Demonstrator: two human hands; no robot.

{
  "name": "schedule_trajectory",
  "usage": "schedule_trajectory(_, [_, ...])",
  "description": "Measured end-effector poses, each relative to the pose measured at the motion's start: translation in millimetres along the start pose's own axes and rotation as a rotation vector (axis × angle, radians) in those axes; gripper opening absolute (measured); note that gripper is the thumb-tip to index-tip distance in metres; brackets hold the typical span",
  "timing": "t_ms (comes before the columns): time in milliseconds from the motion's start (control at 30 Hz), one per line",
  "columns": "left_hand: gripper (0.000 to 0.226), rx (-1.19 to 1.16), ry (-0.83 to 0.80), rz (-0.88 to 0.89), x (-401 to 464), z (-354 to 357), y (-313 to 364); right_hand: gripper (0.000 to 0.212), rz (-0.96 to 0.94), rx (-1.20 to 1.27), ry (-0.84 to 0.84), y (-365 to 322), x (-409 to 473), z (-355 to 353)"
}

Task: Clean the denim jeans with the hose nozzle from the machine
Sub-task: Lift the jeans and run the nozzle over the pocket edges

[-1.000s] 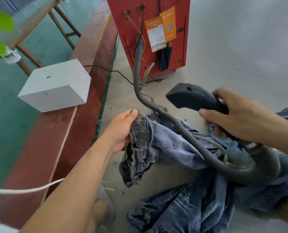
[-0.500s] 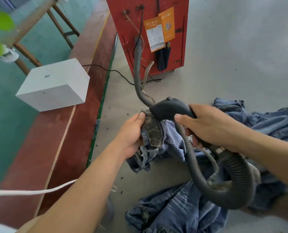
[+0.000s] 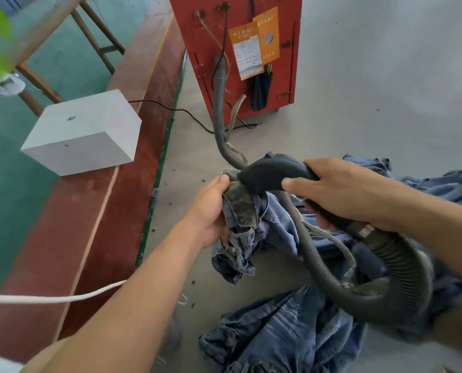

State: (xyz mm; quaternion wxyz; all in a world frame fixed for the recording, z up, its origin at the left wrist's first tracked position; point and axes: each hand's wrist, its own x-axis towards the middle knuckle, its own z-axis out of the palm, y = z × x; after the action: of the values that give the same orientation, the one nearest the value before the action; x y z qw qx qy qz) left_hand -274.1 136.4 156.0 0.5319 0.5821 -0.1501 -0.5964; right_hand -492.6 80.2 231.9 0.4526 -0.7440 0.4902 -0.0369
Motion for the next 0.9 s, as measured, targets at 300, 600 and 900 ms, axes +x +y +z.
schedule_trajectory(300, [0.036, 0.159, -0.017, 0.054, 3.0, -0.4, -5.6, 0.033, 0.118, 0.308, 0.012, -0.3, 30.4, -9.9])
schedule_trajectory(600, [0.03, 0.021, 0.178, -0.011, 18.2, -11.6, 2.3, 0.03, -0.119, -0.234, -0.048, -3.9, 8.8, 7.7])
schedule_trajectory(900, [0.045, -0.114, 0.071, -0.134, 19.7, -16.8, 11.2, 0.02, -0.294, -0.431, -0.047, 11.7, 1.8, 6.0])
